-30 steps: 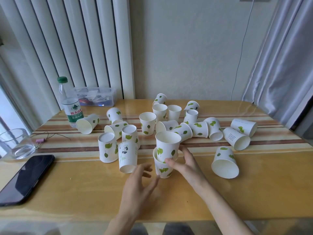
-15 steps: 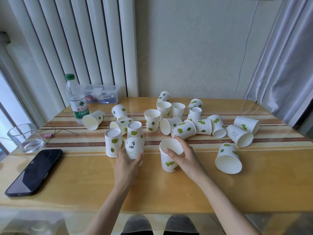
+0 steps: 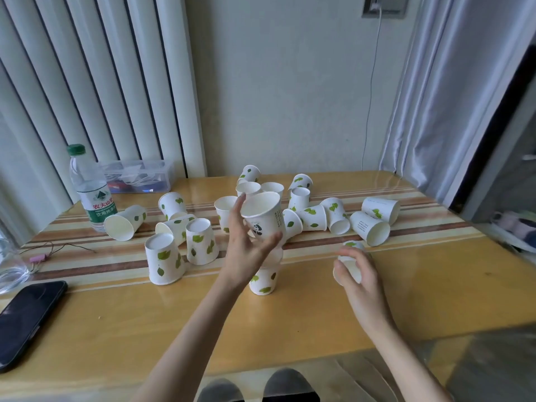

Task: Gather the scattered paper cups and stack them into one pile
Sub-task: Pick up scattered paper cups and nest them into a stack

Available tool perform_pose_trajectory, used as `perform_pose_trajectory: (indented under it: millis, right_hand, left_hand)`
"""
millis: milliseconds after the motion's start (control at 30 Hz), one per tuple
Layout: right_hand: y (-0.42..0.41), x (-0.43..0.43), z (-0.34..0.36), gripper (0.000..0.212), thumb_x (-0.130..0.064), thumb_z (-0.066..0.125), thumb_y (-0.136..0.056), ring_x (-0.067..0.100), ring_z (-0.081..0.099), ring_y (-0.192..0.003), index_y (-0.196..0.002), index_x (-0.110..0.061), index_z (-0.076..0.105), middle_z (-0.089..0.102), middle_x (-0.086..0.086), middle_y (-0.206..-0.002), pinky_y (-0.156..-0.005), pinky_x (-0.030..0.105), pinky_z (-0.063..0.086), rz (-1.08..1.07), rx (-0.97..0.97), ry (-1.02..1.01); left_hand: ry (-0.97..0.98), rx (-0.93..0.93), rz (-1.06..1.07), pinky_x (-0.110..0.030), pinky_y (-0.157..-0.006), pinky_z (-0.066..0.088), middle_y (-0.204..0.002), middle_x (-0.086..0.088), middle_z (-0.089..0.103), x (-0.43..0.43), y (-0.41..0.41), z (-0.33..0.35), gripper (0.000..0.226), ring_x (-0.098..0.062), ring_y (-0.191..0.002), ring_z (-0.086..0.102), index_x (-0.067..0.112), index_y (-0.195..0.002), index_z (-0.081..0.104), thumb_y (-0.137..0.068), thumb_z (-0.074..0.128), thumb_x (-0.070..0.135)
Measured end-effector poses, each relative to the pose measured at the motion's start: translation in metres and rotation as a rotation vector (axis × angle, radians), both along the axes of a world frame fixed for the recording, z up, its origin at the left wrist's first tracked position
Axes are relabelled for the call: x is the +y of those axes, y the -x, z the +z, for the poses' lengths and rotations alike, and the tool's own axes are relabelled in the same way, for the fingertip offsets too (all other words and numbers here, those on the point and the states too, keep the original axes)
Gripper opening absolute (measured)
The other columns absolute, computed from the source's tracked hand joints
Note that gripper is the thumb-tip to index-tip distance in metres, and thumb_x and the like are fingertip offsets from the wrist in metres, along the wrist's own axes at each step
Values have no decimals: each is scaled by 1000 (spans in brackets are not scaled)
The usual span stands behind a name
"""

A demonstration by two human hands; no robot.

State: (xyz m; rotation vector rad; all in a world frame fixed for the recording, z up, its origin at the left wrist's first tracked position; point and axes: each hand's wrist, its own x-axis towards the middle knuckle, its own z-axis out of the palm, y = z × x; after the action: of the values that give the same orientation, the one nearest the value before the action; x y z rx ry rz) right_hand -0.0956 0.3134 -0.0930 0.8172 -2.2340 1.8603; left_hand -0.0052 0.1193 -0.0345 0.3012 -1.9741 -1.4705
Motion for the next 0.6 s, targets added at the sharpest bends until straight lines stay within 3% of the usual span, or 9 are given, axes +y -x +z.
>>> perform_pose_trajectory:
  millis: [100, 200, 300, 367, 400, 433, 500, 600]
  right_hand:
    - [8, 18, -7, 21, -32, 53, -78, 13, 49, -115, -98, -30, 57, 57, -5, -113, -91, 15, 35, -117, -37, 13]
    - [13, 31, -11, 31, -30, 51, -79, 22, 47, -111, -107, -16, 56, 51, -3, -107, -89, 27, 36, -345, 23, -25]
    - [20, 35, -17, 51, -46, 52, -78, 30, 44, -112, -115, -10, 50, 50, 7, -115, -94, 44, 38, -537, 85, -118]
    - [26, 30, -26, 70, -55, 61, -75, 34, 41, -119, -129, -18, 38, 41, 13, -132, -98, 51, 38, -531, 3, -269]
    - [28, 27, -29, 78, -55, 65, -73, 36, 40, -121, -135, -22, 31, 35, 13, -138, -99, 51, 38, -511, -48, -328]
    - [31, 23, -32, 84, -52, 69, -72, 38, 40, -121, -138, -24, 26, 31, 13, -140, -100, 51, 38, -497, -77, -363]
    - [36, 16, -33, 89, -37, 75, -73, 44, 42, -118, -142, -19, 22, 30, 17, -138, -100, 51, 37, -517, -101, -406]
    - [41, 10, -27, 81, -13, 71, -75, 48, 47, -111, -141, -9, 24, 38, 24, -131, -93, 49, 41, -586, -105, -433]
  left_hand:
    - [50, -86, 26, -50, -114, 36, -146, -1, 36, 10, 2, -14, 84, -20, -136, 38, 38, -138, 24, -69, 72, 38]
    - [108, -97, 49, -43, -116, 33, -137, 8, 32, 11, -2, -23, 87, -21, -134, 35, 25, -142, 25, -68, 69, 33]
    - [161, -108, 43, -16, -103, 30, -137, 1, 33, 7, -6, -24, 90, -10, -123, 35, 27, -144, 24, -65, 67, 39]
    - [216, -156, 26, 4, -86, 28, -137, -4, 33, 5, -7, -28, 85, 5, -105, 38, 26, -145, 24, -75, 71, 27]
    - [217, -176, 11, 6, -85, 30, -134, -5, 33, 4, -8, -30, 82, 13, -100, 41, 25, -145, 24, -80, 74, 21]
    - [206, -190, -1, 2, -93, 35, -133, -4, 32, 4, -9, -32, 82, 17, -104, 42, 26, -146, 25, -81, 75, 20]
    - [210, -225, 14, -20, -113, 31, -134, 3, 24, 3, -10, -40, 88, 1, -123, 35, 28, -147, 25, -77, 78, 28]
    - [262, -265, 74, -20, -109, 22, -142, 5, 16, -1, -8, -55, 92, 2, -123, 23, 30, -150, 24, -76, 79, 28]
